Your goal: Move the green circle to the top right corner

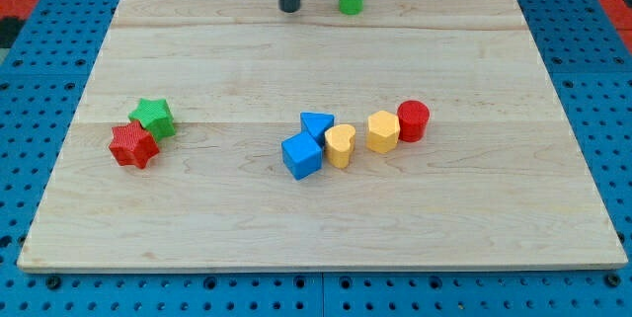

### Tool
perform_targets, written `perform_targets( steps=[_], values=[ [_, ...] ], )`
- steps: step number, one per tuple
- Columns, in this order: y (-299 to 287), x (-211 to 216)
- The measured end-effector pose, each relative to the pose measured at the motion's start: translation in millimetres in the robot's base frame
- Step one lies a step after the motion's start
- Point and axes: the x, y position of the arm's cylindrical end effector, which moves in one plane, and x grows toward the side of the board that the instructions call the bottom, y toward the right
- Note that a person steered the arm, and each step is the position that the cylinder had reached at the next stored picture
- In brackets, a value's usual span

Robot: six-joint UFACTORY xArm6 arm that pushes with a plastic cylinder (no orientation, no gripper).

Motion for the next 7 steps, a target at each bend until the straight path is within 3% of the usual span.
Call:
perform_targets(
  steps=[1,2,6,7],
  values=[
    [57,-30],
    [116,-31],
    [186,2],
    [173,76]
  ],
)
